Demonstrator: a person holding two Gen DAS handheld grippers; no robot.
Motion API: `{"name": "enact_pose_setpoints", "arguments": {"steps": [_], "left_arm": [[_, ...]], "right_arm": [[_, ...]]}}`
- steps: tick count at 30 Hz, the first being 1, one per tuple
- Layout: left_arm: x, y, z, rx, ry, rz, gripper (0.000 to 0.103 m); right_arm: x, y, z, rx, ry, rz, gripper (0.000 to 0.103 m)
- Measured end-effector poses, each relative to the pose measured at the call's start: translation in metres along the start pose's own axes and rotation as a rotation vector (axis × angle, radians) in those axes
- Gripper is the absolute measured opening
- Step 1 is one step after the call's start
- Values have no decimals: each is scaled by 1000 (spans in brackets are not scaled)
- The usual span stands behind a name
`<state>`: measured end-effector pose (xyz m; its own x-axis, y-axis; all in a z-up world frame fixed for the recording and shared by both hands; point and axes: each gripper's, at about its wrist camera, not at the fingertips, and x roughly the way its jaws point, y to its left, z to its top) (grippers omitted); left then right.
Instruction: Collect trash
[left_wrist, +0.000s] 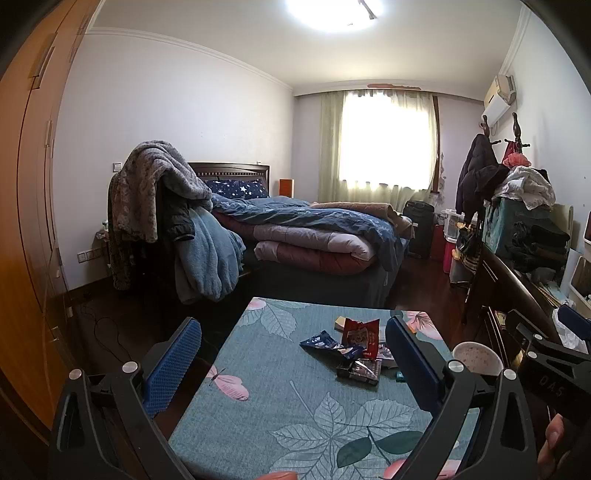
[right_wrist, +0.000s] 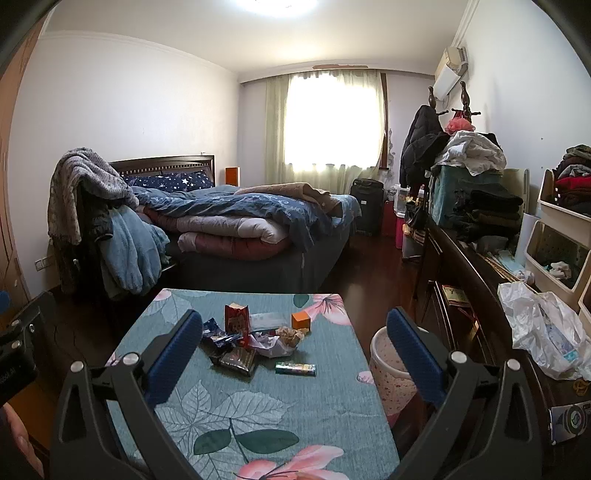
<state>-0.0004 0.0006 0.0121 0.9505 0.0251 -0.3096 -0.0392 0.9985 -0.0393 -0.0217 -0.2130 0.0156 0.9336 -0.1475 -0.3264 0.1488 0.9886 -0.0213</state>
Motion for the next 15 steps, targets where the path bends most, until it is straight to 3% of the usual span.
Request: {"name": "enact_pose_setpoints", "arguments": {"steps": [15], "left_arm": [[1,-2,-2,4,3,2,99]], "right_arm": [[1,1,-1,-1,3,1,100]]}}
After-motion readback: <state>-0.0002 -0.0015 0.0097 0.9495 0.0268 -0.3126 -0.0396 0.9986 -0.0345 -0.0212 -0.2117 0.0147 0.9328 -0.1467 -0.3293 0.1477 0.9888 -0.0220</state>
